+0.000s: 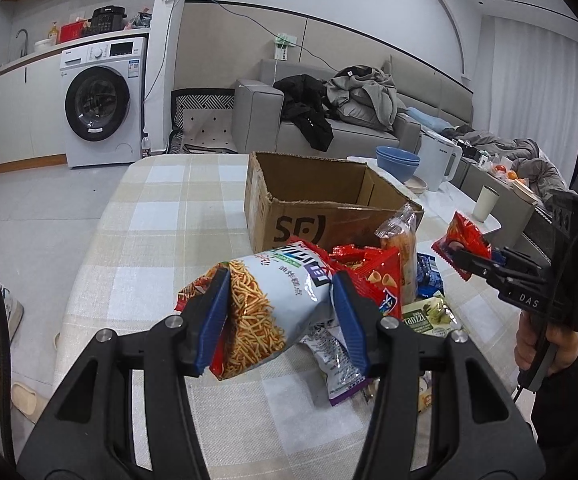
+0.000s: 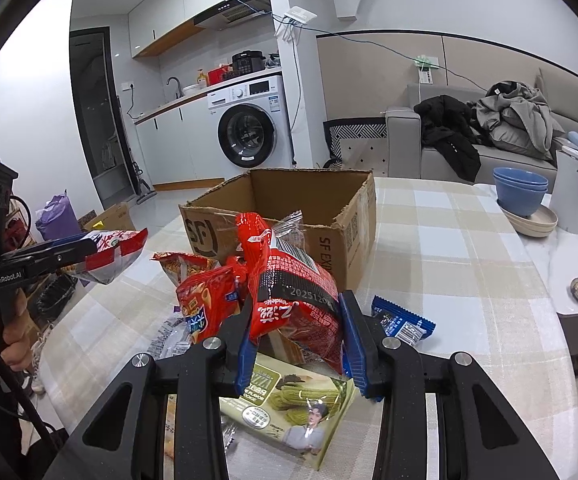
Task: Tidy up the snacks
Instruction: 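Lift the noodle bag with the left tool while the right tool carries the red wrapper toward the box, then carry the noodle bag with the left tool while the right tool holds the red wrapper over the box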
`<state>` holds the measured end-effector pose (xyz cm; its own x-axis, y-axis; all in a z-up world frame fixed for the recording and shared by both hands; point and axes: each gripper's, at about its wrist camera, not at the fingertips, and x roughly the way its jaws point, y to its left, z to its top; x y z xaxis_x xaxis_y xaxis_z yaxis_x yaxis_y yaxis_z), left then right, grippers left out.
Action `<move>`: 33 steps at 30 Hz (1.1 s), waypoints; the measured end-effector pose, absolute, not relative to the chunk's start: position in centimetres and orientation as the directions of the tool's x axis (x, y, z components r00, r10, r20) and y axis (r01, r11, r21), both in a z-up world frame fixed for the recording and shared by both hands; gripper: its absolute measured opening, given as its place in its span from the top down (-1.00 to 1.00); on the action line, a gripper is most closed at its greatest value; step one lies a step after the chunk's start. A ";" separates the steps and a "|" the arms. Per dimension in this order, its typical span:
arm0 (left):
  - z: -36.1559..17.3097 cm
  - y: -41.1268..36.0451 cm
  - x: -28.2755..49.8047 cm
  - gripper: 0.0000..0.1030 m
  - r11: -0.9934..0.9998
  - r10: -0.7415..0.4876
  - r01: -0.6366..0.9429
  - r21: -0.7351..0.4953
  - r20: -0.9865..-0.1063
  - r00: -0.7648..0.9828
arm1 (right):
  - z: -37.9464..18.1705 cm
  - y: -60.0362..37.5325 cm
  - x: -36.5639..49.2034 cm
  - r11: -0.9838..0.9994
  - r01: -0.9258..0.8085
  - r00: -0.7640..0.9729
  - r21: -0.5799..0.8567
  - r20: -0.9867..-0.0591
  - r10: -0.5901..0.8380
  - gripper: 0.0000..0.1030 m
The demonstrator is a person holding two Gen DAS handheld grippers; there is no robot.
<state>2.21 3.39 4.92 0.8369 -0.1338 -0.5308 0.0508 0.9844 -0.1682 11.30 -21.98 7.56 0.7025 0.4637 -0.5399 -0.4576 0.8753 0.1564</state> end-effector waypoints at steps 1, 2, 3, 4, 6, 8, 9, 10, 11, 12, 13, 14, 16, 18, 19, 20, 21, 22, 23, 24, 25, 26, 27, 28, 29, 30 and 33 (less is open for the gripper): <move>5.1 3.2 2.2 0.06 0.985 -0.135 0.054 -0.166 -0.529 0.838 | 7.5 -21.9 11.3 0.873 -0.461 0.699 0.161 -0.540 0.469 0.26; 5.2 3.1 2.3 0.06 0.985 -0.135 0.055 -0.165 -0.525 0.840 | 7.5 -21.8 11.3 0.870 -0.465 0.695 0.165 -0.540 0.474 0.26; 5.3 2.9 2.5 0.06 0.985 -0.135 0.056 -0.165 -0.523 0.841 | 7.6 -21.7 11.3 0.868 -0.467 0.694 0.165 -0.540 0.476 0.26; 5.5 2.7 2.5 0.06 0.984 -0.137 0.057 -0.166 -0.521 0.843 | 7.6 -21.5 11.2 0.867 -0.471 0.693 0.164 -0.540 0.478 0.26; 5.8 2.4 2.7 0.06 0.984 -0.141 0.062 -0.167 -0.514 0.846 | 7.8 -21.3 11.1 0.863 -0.477 0.691 0.164 -0.538 0.484 0.26; 6.1 2.0 2.9 0.06 0.983 -0.145 0.066 -0.169 -0.510 0.848 | 8.0 -21.1 11.1 0.861 -0.482 0.691 0.162 -0.534 0.487 0.26; 6.2 1.8 3.0 0.06 0.983 -0.146 0.068 -0.170 -0.508 0.849 | 8.1 -21.1 11.1 0.858 -0.486 0.689 0.165 -0.532 0.493 0.26; 6.3 1.6 3.1 0.06 0.983 -0.148 0.070 -0.169 -0.507 0.849 | 8.2 -21.0 11.1 0.855 -0.490 0.686 0.168 -0.530 0.497 0.26; 6.4 1.4 3.2 0.06 0.983 -0.148 0.070 -0.170 -0.505 0.850 | 8.4 -20.9 11.2 0.854 -0.492 0.687 0.168 -0.528 0.499 0.26; 6.5 1.3 3.4 0.06 0.983 -0.150 0.072 -0.171 -0.503 0.851 | 8.6 -20.9 11.2 0.853 -0.494 0.686 0.169 -0.526 0.502 0.26; 6.7 1.1 3.6 0.06 0.983 -0.151 0.073 -0.171 -0.502 0.851 | 8.8 -20.7 11.3 0.851 -0.498 0.685 0.169 -0.524 0.506 0.26; 6.8 0.9 3.8 0.06 0.983 -0.151 0.074 -0.170 -0.501 0.852 | 9.0 -20.6 11.5 0.849 -0.500 0.685 0.168 -0.523 0.507 0.26; 7.3 0.4 4.3 0.06 0.984 -0.149 0.075 -0.164 -0.498 0.854 | 9.3 -20.4 11.7 0.847 -0.505 0.683 0.165 -0.523 0.510 0.26; 7.8 0.2 4.8 0.05 0.983 -0.151 0.078 -0.166 -0.491 0.858 | 9.6 -20.2 12.0 0.845 -0.508 0.682 0.169 -0.520 0.514 0.26; 8.1 0.0 5.0 0.06 0.983 -0.152 0.079 -0.167 -0.487 0.860 | 9.8 -20.2 12.2 0.843 -0.510 0.681 0.172 -0.518 0.517 0.26; 8.3 -0.1 5.2 0.06 0.983 -0.153 0.080 -0.168 -0.484 0.862 | 10.0 -20.1 12.4 0.842 -0.511 0.681 0.174 -0.516 0.520 0.26; 8.6 -0.3 5.3 0.05 0.982 -0.154 0.081 -0.169 -0.480 0.864 | 10.2 -20.0 12.6 0.841 -0.511 0.680 0.177 -0.515 0.522 0.26; 8.9 -0.4 5.5 0.05 0.982 -0.153 0.081 -0.168 -0.476 0.866 | 10.3 -20.0 12.7 0.841 -0.511 0.681 0.178 -0.514 0.522 0.26; 9.2 -0.6 5.6 0.05 0.983 -0.152 0.081 -0.167 -0.471 0.869 | 10.5 -19.9 12.9 0.841 -0.511 0.681 0.178 -0.513 0.522 0.26; 9.6 -0.8 5.9 0.05 0.983 -0.151 0.082 -0.165 -0.470 0.870 | 10.7 -19.8 13.0 0.841 -0.511 0.681 0.178 -0.514 0.522 0.26; 9.9 -0.9 6.3 0.05 0.983 -0.151 0.081 -0.165 -0.469 0.870 | 10.8 -19.7 13.1 0.840 -0.513 0.680 0.178 -0.513 0.524 0.26; 10.2 -1.1 6.5 0.05 0.983 -0.151 0.083 -0.164 -0.467 0.871 | 11.0 -19.6 13.3 0.839 -0.514 0.679 0.179 -0.512 0.526 0.26; 10.5 -1.2 6.8 0.05 0.983 -0.150 0.083 -0.163 -0.465 0.873 | 11.1 -19.5 13.5 0.839 -0.513 0.679 0.181 -0.512 0.525 0.26; 10.8 -1.3 7.1 0.05 0.984 -0.147 0.080 -0.161 -0.464 0.873 | 11.3 -19.4 13.8 0.840 -0.511 0.679 0.184 -0.513 0.526 0.26; 11.0 -1.5 7.4 0.05 0.984 -0.144 0.078 -0.159 -0.464 0.874 | 11.4 -19.3 14.0 0.840 -0.509 0.678 0.188 -0.513 0.526 0.26; 11.2 -1.6 7.7 0.05 0.984 -0.143 0.076 -0.160 -0.464 0.874 | 11.5 -19.2 14.3 0.840 -0.508 0.679 0.189 -0.512 0.526 0.26; 11.7 -1.8 8.7 0.05 0.984 -0.141 0.072 -0.163 -0.464 0.875 | 12.0 -18.9 14.7 0.840 -0.507 0.683 0.191 -0.505 0.527 0.26</move>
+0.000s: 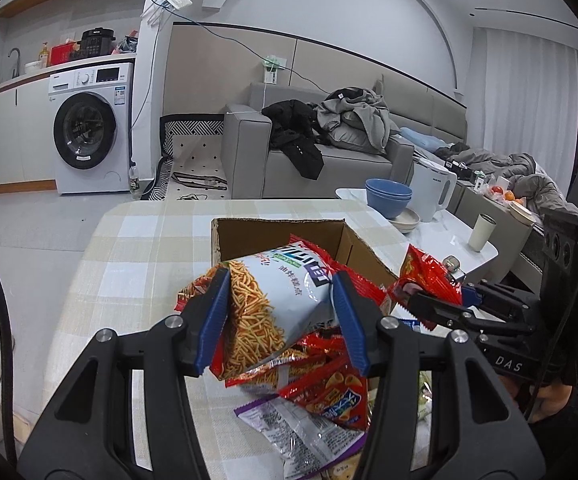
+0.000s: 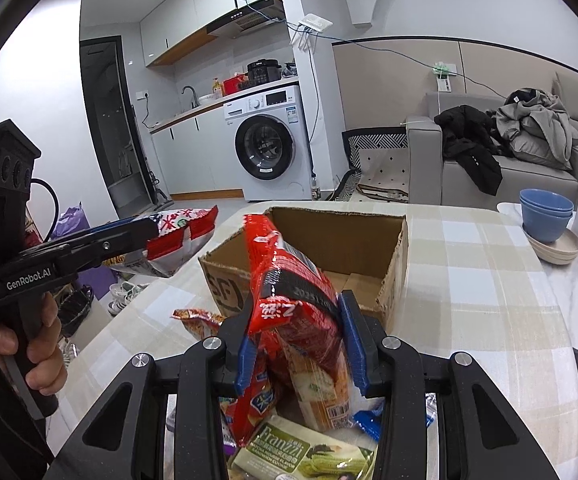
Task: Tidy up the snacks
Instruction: 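Carry the noodle bag with the left tool while the right tool holds the red wrapper over the box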
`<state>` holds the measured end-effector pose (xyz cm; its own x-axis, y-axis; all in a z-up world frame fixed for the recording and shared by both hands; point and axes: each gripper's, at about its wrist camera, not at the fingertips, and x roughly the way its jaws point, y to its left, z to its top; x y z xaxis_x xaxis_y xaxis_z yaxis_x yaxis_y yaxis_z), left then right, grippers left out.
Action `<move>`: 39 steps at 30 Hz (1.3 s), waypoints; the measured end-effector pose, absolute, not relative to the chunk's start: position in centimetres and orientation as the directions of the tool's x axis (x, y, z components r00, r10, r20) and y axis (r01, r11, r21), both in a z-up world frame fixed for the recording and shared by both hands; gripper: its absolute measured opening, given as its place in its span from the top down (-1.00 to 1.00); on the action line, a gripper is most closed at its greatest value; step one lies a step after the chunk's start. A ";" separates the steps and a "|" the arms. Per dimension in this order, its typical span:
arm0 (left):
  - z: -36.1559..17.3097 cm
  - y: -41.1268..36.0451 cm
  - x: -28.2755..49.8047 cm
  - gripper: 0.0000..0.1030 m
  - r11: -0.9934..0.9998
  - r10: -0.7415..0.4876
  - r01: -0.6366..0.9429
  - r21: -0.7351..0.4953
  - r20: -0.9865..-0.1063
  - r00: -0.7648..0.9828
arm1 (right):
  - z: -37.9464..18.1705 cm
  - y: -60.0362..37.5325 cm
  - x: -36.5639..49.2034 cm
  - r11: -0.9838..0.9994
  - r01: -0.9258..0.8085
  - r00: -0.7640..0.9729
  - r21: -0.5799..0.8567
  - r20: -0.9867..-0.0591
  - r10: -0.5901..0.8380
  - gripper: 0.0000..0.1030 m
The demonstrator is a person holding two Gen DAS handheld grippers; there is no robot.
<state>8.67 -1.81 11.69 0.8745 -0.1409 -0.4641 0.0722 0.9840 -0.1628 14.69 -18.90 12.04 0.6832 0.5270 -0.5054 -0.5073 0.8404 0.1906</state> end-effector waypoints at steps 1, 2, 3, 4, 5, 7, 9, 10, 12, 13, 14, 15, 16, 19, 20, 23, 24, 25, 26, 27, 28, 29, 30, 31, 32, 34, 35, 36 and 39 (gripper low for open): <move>11.9 -1.9 9.0 0.05 0.984 -0.141 0.071 -0.165 -0.464 0.875 | 12.1 -18.8 14.9 0.840 -0.508 0.682 0.191 -0.505 0.528 0.26; 12.0 -1.9 9.2 0.05 0.984 -0.139 0.068 -0.166 -0.465 0.874 | 12.3 -18.7 15.0 0.839 -0.509 0.682 0.193 -0.504 0.530 0.26; 12.0 -1.9 9.6 0.05 0.984 -0.137 0.066 -0.166 -0.465 0.874 | 12.3 -18.8 15.2 0.838 -0.509 0.681 0.196 -0.503 0.531 0.26; 12.1 -2.0 9.8 0.05 0.984 -0.136 0.064 -0.167 -0.467 0.874 | 12.4 -18.7 15.3 0.839 -0.508 0.682 0.195 -0.504 0.530 0.26; 12.1 -2.0 10.2 0.05 0.984 -0.136 0.062 -0.170 -0.469 0.872 | 12.5 -18.7 15.3 0.840 -0.507 0.684 0.193 -0.503 0.528 0.26; 11.9 -2.0 10.8 0.05 0.982 -0.140 0.061 -0.177 -0.477 0.868 | 12.4 -18.6 15.7 0.842 -0.507 0.680 0.187 -0.513 0.524 0.26; 11.5 -1.8 11.3 0.05 0.982 -0.137 0.054 -0.181 -0.486 0.863 | 12.1 -18.4 16.0 0.840 -0.509 0.671 0.188 -0.525 0.524 0.49; 11.2 -1.7 11.5 0.05 0.982 -0.137 0.053 -0.182 -0.489 0.861 | 11.9 -18.3 16.1 0.839 -0.514 0.665 0.181 -0.533 0.523 0.55; 10.9 -1.5 11.7 0.05 0.982 -0.132 0.047 -0.182 -0.495 0.859 | 11.6 -18.2 16.1 0.842 -0.514 0.666 0.165 -0.542 0.513 0.57; 10.8 -1.5 11.7 0.05 0.982 -0.131 0.045 -0.182 -0.496 0.859 | 11.5 -18.4 16.0 0.843 -0.512 0.668 0.162 -0.543 0.510 0.57; 10.7 -1.4 11.8 0.05 0.982 -0.131 0.044 -0.184 -0.497 0.858 | 11.3 -18.7 16.0 0.849 -0.505 0.673 0.158 -0.544 0.501 0.57; 10.7 -1.4 11.8 0.05 0.982 -0.133 0.045 -0.184 -0.497 0.858 | 11.2 -19.1 16.1 0.858 -0.489 0.681 0.155 -0.547 0.487 0.56; 10.5 -1.2 11.9 0.05 0.982 -0.131 0.044 -0.183 -0.497 0.858 | 11.1 -19.6 16.2 0.868 -0.472 0.687 0.153 -0.554 0.471 0.54; 10.5 -1.2 11.9 0.05 0.982 -0.133 0.045 -0.185 -0.498 0.857 | 10.2 -21.4 16.5 0.900 -0.412 0.705 0.138 -0.578 0.411 0.31; 10.2 -1.0 12.2 0.05 0.981 -0.135 0.046 -0.186 -0.500 0.855 | 9.7 -22.0 16.7 0.906 -0.398 0.697 0.145 -0.594 0.401 0.20; 10.1 -1.0 12.2 0.05 0.981 -0.138 0.050 -0.185 -0.502 0.854 | 8.2 -23.2 17.4 0.928 -0.349 0.684 0.130 -0.641 0.348 0.13; 10.0 -1.0 12.4 0.05 0.981 -0.140 0.052 -0.185 -0.503 0.853 | 7.7 -23.5 17.6 0.931 -0.340 0.676 0.129 -0.655 0.338 0.13; 9.9 -1.1 12.4 0.05 0.982 -0.139 0.054 -0.180 -0.506 0.851 | 7.1 -23.8 17.8 0.933 -0.333 0.664 0.138 -0.668 0.336 0.13; 9.8 -1.2 12.5 0.05 0.983 -0.139 0.055 -0.177 -0.507 0.851 | 6.5 -24.0 18.1 0.933 -0.326 0.646 0.156 -0.683 0.340 0.13; 9.6 -1.3 12.7 0.05 0.983 -0.140 0.057 -0.175 -0.509 0.849 | 6.0 -24.2 18.2 0.930 -0.322 0.632 0.178 -0.690 0.351 0.13; 9.5 -1.4 12.7 0.05 0.983 -0.142 0.060 -0.173 -0.511 0.848 | 5.5 -24.4 18.5 0.927 -0.318 0.621 0.198 -0.695 0.362 0.13; 9.4 -1.5 12.8 0.05 0.983 -0.142 0.062 -0.171 -0.514 0.846 | 5.1 -24.5 18.7 0.926 -0.313 0.613 0.213 -0.699 0.368 0.13; 9.2 -1.6 12.9 0.05 0.984 -0.142 0.063 -0.168 -0.516 0.845 | 4.7 -24.5 18.9 0.923 -0.311 0.603 0.226 -0.704 0.375 0.13; 9.1 -1.8 13.1 0.05 0.984 -0.142 0.064 -0.166 -0.518 0.843 | 4.3 -24.4 19.2 0.917 -0.314 0.591 0.246 -0.706 0.391 0.13; 9.0 -1.8 13.2 0.05 0.984 -0.143 0.064 -0.166 -0.520 0.842 | 4.1 -24.4 19.3 0.917 -0.314 0.589 0.246 -0.707 0.391 0.13; 8.7 -2.0 13.3 0.05 0.984 -0.145 0.066 -0.167 -0.524 0.840 | 3.7 -24.1 19.6 0.917 -0.313 0.586 0.247 -0.710 0.391 0.16; 8.7 -2.3 13.4 0.05 0.984 -0.145 0.066 -0.166 -0.524 0.839 | 3.6 -24.1 19.7 0.914 -0.319 0.581 0.251 -0.710 0.398 0.28; 8.8 -2.3 13.4 0.05 0.984 -0.144 0.065 -0.165 -0.525 0.839 | 3.6 -24.0 19.7 0.913 -0.323 0.583 0.247 -0.708 0.398 0.34; 8.5 -2.4 13.6 0.05 0.984 -0.144 0.064 -0.167 -0.526 0.838 | 3.9 -23.6 19.0 0.912 -0.345 0.609 0.219 -0.687 0.396 0.46</move>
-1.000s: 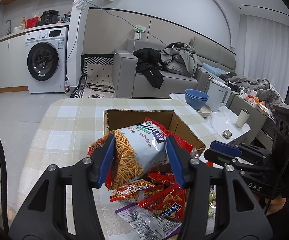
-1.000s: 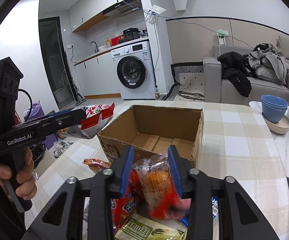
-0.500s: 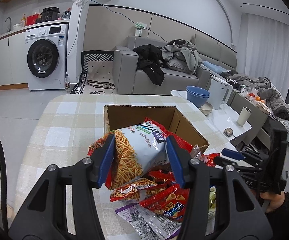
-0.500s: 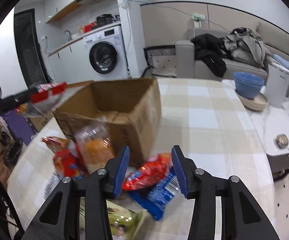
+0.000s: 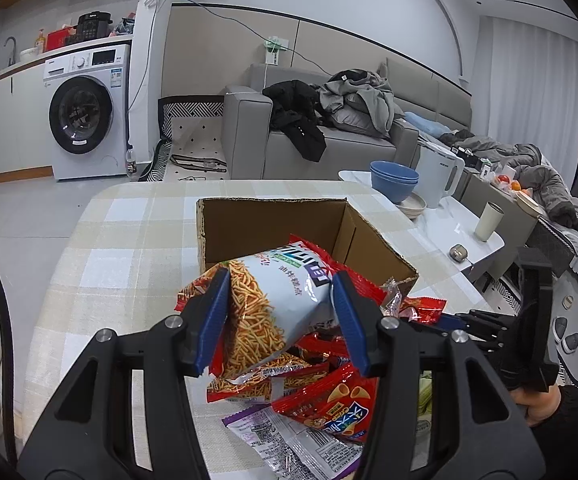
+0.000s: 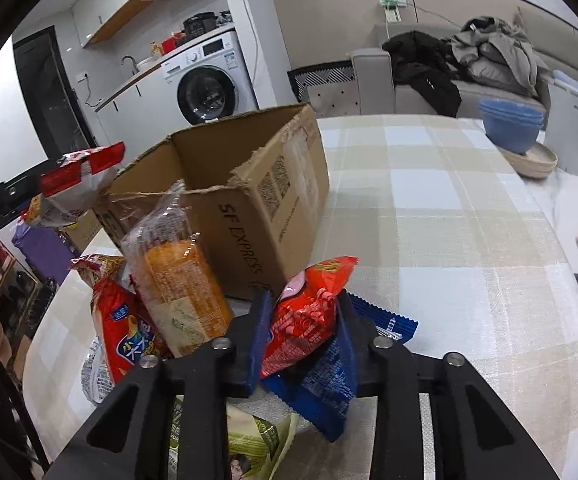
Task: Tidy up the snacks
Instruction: 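Carry the noodle bag with the left tool while the right tool holds the red wrapper over the box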
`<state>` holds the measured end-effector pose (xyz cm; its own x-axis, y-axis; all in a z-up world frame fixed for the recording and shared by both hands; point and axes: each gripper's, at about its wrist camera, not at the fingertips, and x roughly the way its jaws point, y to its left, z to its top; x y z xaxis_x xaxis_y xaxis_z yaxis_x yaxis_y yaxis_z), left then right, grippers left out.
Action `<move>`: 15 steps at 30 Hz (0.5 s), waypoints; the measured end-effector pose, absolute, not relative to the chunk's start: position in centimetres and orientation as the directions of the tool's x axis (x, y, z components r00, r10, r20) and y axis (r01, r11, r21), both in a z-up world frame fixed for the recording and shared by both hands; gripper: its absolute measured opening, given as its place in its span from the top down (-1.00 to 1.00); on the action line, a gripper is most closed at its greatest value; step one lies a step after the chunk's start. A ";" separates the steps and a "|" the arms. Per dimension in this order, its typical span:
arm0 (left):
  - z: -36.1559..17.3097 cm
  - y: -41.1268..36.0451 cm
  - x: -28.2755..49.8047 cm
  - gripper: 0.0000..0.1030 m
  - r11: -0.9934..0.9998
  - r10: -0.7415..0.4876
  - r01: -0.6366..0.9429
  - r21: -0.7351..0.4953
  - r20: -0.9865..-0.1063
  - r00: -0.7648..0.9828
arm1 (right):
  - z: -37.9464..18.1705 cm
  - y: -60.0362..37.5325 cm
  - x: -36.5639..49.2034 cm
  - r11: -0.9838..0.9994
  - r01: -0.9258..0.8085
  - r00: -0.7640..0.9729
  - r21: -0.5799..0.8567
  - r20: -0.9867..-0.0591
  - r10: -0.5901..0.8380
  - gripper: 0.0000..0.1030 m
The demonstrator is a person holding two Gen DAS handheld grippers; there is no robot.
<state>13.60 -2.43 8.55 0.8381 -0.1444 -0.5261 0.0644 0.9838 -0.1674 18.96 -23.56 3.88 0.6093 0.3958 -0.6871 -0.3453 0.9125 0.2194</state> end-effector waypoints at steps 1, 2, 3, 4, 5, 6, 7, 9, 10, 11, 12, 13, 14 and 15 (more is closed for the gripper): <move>8.6 -2.5 13.6 0.05 0.984 -0.144 0.064 -0.167 -0.526 0.838 | 4.0 -23.4 18.8 0.913 -0.349 0.615 0.213 -0.682 0.395 0.47; 8.5 -2.4 13.6 0.05 0.984 -0.143 0.064 -0.166 -0.526 0.839 | 4.2 -23.3 18.5 0.914 -0.353 0.625 0.199 -0.676 0.389 0.52; 8.6 -2.5 13.6 0.05 0.984 -0.142 0.063 -0.166 -0.527 0.838 | 4.4 -23.3 18.3 0.914 -0.358 0.631 0.193 -0.671 0.389 0.52; 8.4 -2.4 13.7 0.05 0.984 -0.142 0.062 -0.167 -0.527 0.838 | 4.6 -23.3 18.2 0.913 -0.361 0.635 0.189 -0.667 0.389 0.53; 8.4 -2.4 13.7 0.05 0.984 -0.142 0.061 -0.169 -0.527 0.838 | 5.0 -23.3 18.0 0.914 -0.364 0.645 0.177 -0.661 0.384 0.53; 8.3 -2.4 13.8 0.05 0.983 -0.143 0.060 -0.171 -0.526 0.838 | 5.3 -23.3 17.8 0.915 -0.367 0.650 0.169 -0.656 0.382 0.54; 8.3 -2.3 13.8 0.05 0.983 -0.144 0.060 -0.174 -0.525 0.839 | 5.6 -23.4 17.6 0.914 -0.371 0.656 0.164 -0.650 0.383 0.54; 8.3 -2.2 13.8 0.05 0.983 -0.143 0.059 -0.173 -0.524 0.840 | 6.3 -23.4 17.2 0.912 -0.380 0.666 0.156 -0.638 0.386 0.55; 8.2 -2.2 13.8 0.05 0.983 -0.142 0.059 -0.173 -0.523 0.840 | 6.7 -23.5 17.0 0.912 -0.381 0.674 0.155 -0.629 0.388 0.55; 8.2 -2.1 13.8 0.05 0.983 -0.142 0.057 -0.175 -0.522 0.841 | 7.2 -23.5 16.7 0.911 -0.383 0.680 0.154 -0.620 0.391 0.55; 8.2 -2.0 13.9 0.05 0.983 -0.142 0.056 -0.177 -0.522 0.841 | 7.5 -23.5 16.5 0.909 -0.388 0.687 0.152 -0.610 0.395 0.55; 8.2 -1.9 13.9 0.05 0.982 -0.143 0.056 -0.180 -0.521 0.841 | 7.9 -23.5 16.3 0.908 -0.392 0.693 0.149 -0.601 0.398 0.55; 8.2 -1.8 14.0 0.05 0.982 -0.144 0.055 -0.181 -0.520 0.842 | 8.3 -23.4 15.9 0.907 -0.397 0.702 0.141 -0.590 0.399 0.55; 8.2 -1.7 14.1 0.05 0.982 -0.144 0.056 -0.182 -0.520 0.842 | 8.7 -23.3 15.6 0.906 -0.402 0.708 0.136 -0.581 0.402 0.55</move>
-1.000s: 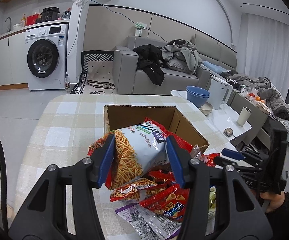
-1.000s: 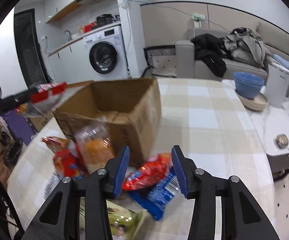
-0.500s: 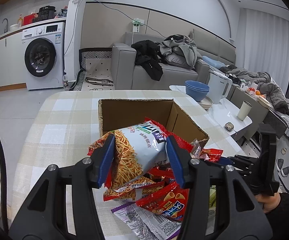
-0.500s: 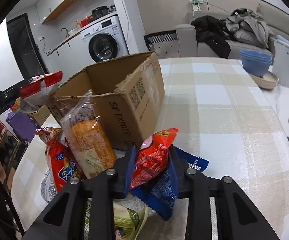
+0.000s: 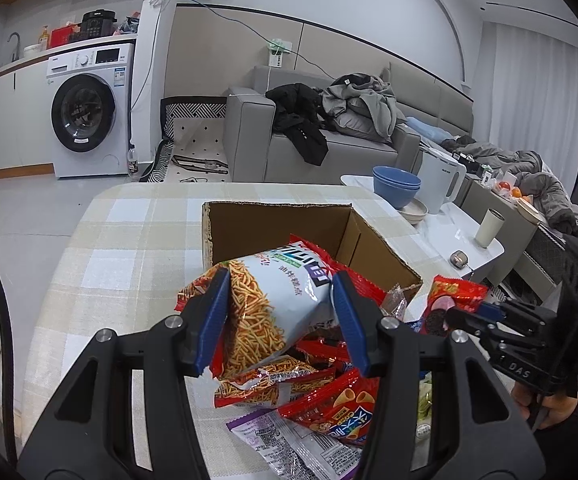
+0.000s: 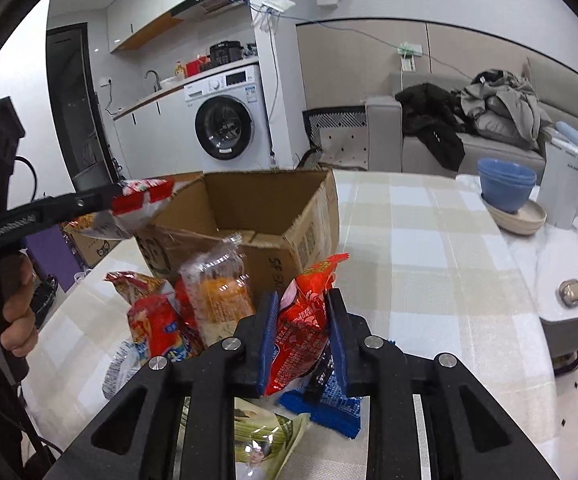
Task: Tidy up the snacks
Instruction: 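Carry the noodle bag with the left tool while the right tool holds the red wrapper over the box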
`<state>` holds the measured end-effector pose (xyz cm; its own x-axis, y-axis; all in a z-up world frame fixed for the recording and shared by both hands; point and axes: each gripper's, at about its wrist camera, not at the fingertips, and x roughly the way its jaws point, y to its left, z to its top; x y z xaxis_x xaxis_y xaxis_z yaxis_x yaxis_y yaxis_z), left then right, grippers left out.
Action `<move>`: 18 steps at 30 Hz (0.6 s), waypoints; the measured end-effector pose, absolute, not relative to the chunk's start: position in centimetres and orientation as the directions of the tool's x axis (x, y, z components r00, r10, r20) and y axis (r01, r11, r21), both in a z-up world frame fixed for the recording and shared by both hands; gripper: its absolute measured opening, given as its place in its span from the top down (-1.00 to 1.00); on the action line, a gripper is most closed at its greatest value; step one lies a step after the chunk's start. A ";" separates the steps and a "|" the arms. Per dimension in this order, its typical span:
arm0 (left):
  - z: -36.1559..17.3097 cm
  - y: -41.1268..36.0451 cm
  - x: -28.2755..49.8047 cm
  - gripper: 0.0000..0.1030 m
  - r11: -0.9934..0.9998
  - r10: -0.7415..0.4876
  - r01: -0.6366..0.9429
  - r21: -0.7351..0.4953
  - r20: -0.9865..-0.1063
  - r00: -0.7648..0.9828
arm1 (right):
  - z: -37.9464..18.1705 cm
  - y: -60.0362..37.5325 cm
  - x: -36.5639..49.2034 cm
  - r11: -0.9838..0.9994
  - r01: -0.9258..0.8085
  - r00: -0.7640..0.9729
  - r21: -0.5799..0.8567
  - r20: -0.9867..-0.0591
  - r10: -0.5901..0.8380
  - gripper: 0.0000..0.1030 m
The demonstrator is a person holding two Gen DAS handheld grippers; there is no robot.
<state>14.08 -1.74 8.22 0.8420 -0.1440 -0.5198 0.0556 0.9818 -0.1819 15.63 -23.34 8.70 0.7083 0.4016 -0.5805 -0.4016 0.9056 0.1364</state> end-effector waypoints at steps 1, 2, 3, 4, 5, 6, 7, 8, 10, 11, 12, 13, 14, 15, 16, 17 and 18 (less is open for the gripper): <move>8.2 -1.7 14.1 0.05 0.982 -0.143 0.055 -0.181 -0.520 0.842 | 9.2 -23.2 15.3 0.903 -0.408 0.715 0.134 -0.569 0.407 0.55; 8.2 -1.6 14.1 0.05 0.982 -0.142 0.055 -0.179 -0.519 0.843 | 9.5 -23.1 15.0 0.902 -0.411 0.722 0.129 -0.558 0.409 0.55; 8.2 -1.5 14.2 0.05 0.982 -0.142 0.055 -0.179 -0.519 0.843 | 9.9 -23.0 14.9 0.900 -0.416 0.726 0.126 -0.550 0.413 0.55; 8.2 -1.5 14.2 0.05 0.982 -0.142 0.056 -0.179 -0.519 0.843 | 10.2 -22.9 14.7 0.898 -0.421 0.729 0.125 -0.543 0.417 0.55; 8.2 -1.5 14.2 0.05 0.982 -0.142 0.055 -0.179 -0.518 0.843 | 10.5 -22.7 14.5 0.897 -0.425 0.733 0.123 -0.534 0.421 0.55; 8.2 -1.5 14.2 0.05 0.982 -0.142 0.054 -0.180 -0.518 0.843 | 11.0 -22.5 14.3 0.895 -0.431 0.739 0.117 -0.523 0.424 0.55; 8.3 -1.5 14.4 0.05 0.982 -0.142 0.055 -0.181 -0.519 0.843 | 11.3 -22.3 14.1 0.893 -0.435 0.744 0.113 -0.514 0.427 0.55; 8.2 -1.4 14.4 0.05 0.982 -0.143 0.055 -0.182 -0.518 0.843 | 11.7 -22.2 14.0 0.893 -0.437 0.749 0.109 -0.506 0.428 0.55; 8.3 -1.4 14.4 0.05 0.982 -0.142 0.055 -0.181 -0.518 0.843 | 12.4 -21.9 13.8 0.891 -0.442 0.757 0.101 -0.490 0.431 0.55; 8.3 -1.5 14.5 0.05 0.982 -0.143 0.056 -0.180 -0.518 0.843 | 12.7 -21.7 13.8 0.890 -0.445 0.761 0.096 -0.483 0.433 0.55; 8.5 -1.6 14.7 0.05 0.982 -0.143 0.057 -0.178 -0.518 0.843 | 13.0 -21.5 13.9 0.889 -0.448 0.763 0.095 -0.478 0.435 0.55; 8.5 -1.6 14.9 0.05 0.983 -0.141 0.056 -0.177 -0.518 0.844 | 13.3 -21.4 14.0 0.888 -0.450 0.765 0.094 -0.471 0.438 0.55; 8.6 -1.7 15.1 0.05 0.983 -0.141 0.056 -0.176 -0.517 0.844 | 13.6 -21.2 14.1 0.887 -0.452 0.768 0.093 -0.465 0.441 0.55; 8.7 -1.8 15.4 0.05 0.983 -0.142 0.058 -0.176 -0.516 0.845 | 13.9 -21.0 14.2 0.888 -0.451 0.772 0.091 -0.459 0.440 0.55; 8.8 -1.8 15.6 0.05 0.983 -0.142 0.058 -0.176 -0.516 0.845 | 14.1 -20.9 14.4 0.888 -0.450 0.776 0.091 -0.452 0.439 0.55; 8.9 -1.9 15.8 0.05 0.983 -0.140 0.057 -0.174 -0.516 0.845 | 14.4 -20.8 14.7 0.886 -0.454 0.777 0.097 -0.444 0.446 0.55; 9.0 -2.0 16.0 0.05 0.984 -0.138 0.057 -0.171 -0.515 0.846 | 14.6 -20.7 14.9 0.886 -0.453 0.780 0.098 -0.438 0.447 0.55</move>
